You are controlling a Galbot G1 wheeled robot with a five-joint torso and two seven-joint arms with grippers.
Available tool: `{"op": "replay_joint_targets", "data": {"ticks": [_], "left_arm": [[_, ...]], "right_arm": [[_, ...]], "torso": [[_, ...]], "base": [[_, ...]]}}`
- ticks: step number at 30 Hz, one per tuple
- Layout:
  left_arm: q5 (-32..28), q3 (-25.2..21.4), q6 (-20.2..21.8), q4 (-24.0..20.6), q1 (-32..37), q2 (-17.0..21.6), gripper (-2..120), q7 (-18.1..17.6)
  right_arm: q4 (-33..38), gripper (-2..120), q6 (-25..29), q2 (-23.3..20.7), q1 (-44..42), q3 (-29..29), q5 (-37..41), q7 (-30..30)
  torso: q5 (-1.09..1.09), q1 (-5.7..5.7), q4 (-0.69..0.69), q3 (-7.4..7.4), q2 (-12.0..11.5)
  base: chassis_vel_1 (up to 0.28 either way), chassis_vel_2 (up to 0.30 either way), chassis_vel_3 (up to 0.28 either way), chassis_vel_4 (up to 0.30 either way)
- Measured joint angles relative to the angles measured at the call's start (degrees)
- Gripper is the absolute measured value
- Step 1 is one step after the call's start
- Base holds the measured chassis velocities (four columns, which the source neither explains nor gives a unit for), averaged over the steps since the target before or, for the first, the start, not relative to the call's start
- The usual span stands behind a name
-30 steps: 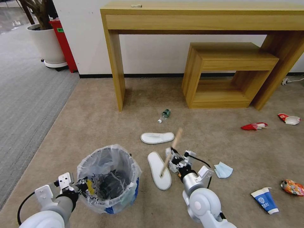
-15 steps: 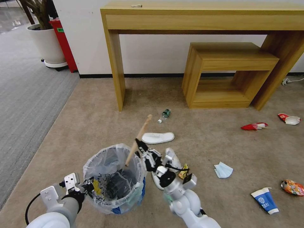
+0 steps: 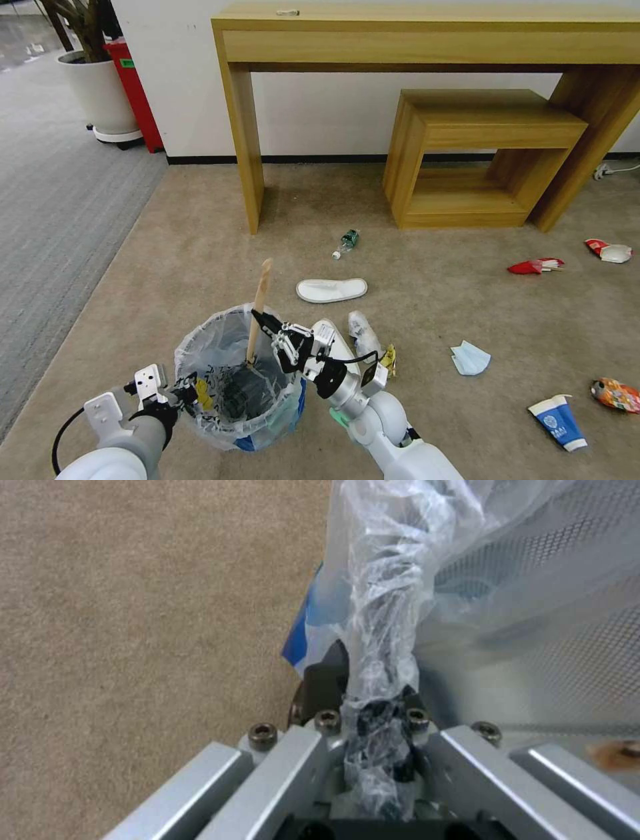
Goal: Pick up the trash bin and place the garbage on the floor into it.
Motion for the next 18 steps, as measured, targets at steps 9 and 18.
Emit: {"op": "replay_joint_targets", "data": {"ticks": [9, 18], "left_arm": [[0.2, -0.4, 0.0, -0.2, 0.4, 0.2, 0, 0.0], [0.3, -0.5, 0.0, -0.3, 0.5, 0.4, 0, 0.0]], "right_arm": [[0.0, 43, -0.1, -0.8, -0.2, 0.6, -0.6, 0.4], [2.8, 76, -0.3, -1.2, -1.7, 2.4, -0.1, 6.8]], "torso": [[0.00, 0.00, 0.00, 0.00, 0.0], [0.00, 0.00, 0.00, 0.00, 0.0]], "base": [[0.000, 0.000, 0.000, 0.000], [0.000, 0.000, 0.000, 0.000]]}}
